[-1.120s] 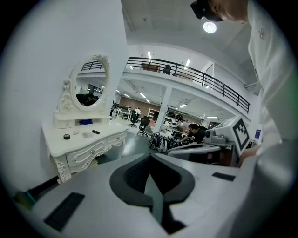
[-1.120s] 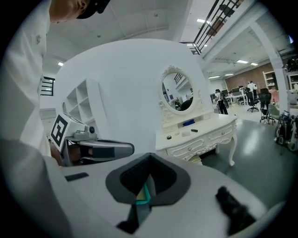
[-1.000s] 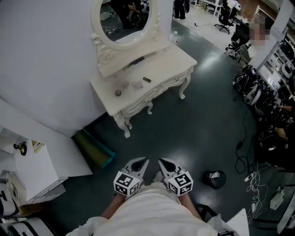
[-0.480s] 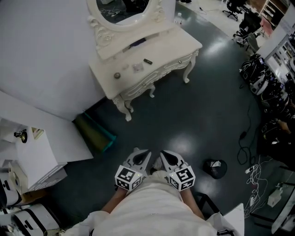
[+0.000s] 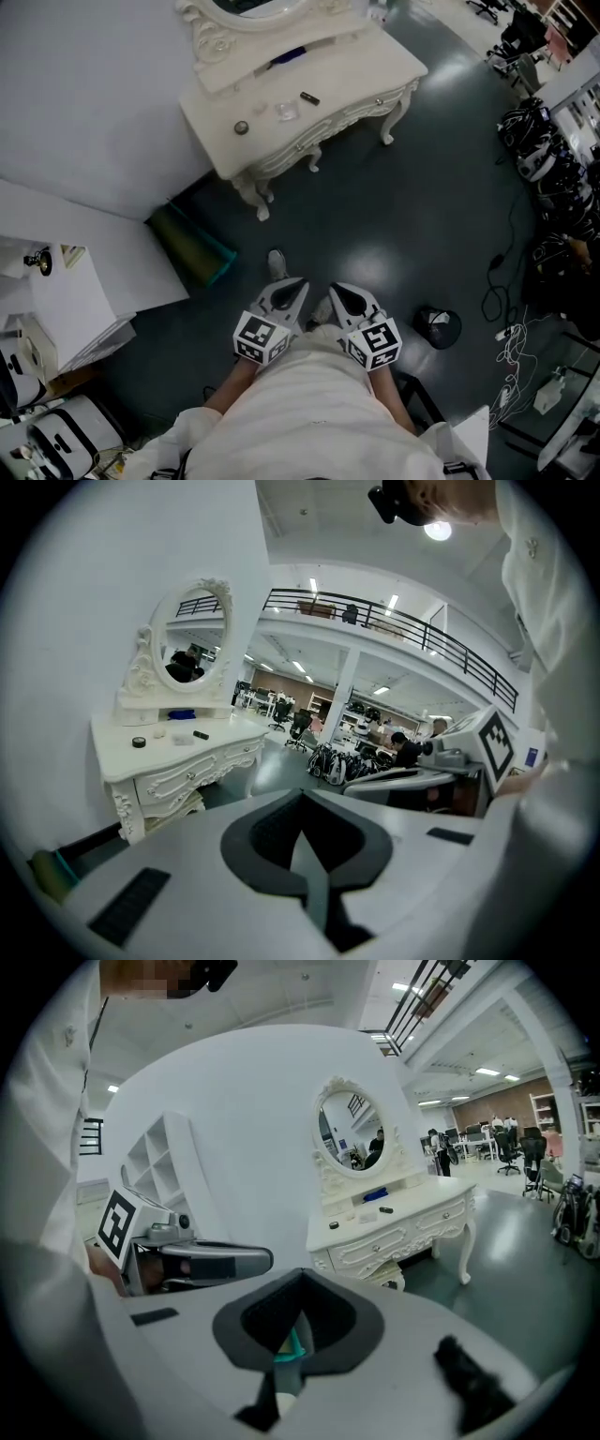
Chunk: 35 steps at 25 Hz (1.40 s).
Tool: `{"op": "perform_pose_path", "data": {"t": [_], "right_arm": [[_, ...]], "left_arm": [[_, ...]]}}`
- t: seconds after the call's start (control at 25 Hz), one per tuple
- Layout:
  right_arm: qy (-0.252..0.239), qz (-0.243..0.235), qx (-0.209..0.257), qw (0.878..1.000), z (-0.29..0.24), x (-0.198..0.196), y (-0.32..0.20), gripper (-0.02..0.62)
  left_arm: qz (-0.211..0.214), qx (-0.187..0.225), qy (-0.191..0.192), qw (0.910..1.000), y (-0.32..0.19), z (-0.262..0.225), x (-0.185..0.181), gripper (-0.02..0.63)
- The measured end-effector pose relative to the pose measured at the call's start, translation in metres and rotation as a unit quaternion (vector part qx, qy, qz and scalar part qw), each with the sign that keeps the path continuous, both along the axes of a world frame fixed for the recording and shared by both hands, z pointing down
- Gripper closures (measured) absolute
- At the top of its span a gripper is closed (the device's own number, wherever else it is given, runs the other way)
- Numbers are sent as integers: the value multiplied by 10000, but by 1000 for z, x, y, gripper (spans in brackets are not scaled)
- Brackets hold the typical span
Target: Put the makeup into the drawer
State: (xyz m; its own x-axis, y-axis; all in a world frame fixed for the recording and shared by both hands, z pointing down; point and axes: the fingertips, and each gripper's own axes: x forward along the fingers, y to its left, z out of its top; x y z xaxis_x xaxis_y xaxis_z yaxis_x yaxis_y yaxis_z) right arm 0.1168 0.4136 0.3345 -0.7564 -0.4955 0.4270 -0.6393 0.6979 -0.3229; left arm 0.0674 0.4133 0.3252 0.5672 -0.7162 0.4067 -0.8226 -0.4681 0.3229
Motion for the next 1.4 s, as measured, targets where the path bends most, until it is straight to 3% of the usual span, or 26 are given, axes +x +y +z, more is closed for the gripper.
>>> {"op": "perform_pose_path", "data": {"t": [0.2, 0.48, 0.92, 1.12, 1.4], "right_arm": [[85, 37, 89, 9999, -3, -20, -42, 583], [143, -37, 281, 9995, -19, -79, -110, 583], [220, -37, 290, 9993, -14, -163, -171, 583], [288, -57, 169, 9994, -4, -172, -183, 583], [370, -49, 4, 9993, 4, -151, -216, 581]], "left_arm": [[14, 115, 46, 9999, -45, -7, -23, 597], [-64, 277, 27, 9996, -108, -23, -82, 597], [-32, 230, -63, 9997, -158, -16, -169, 597], [-87, 104, -5, 9999, -173, -9, -184, 597], [-281, -125, 165, 9994, -205, -2, -171, 597]]}}
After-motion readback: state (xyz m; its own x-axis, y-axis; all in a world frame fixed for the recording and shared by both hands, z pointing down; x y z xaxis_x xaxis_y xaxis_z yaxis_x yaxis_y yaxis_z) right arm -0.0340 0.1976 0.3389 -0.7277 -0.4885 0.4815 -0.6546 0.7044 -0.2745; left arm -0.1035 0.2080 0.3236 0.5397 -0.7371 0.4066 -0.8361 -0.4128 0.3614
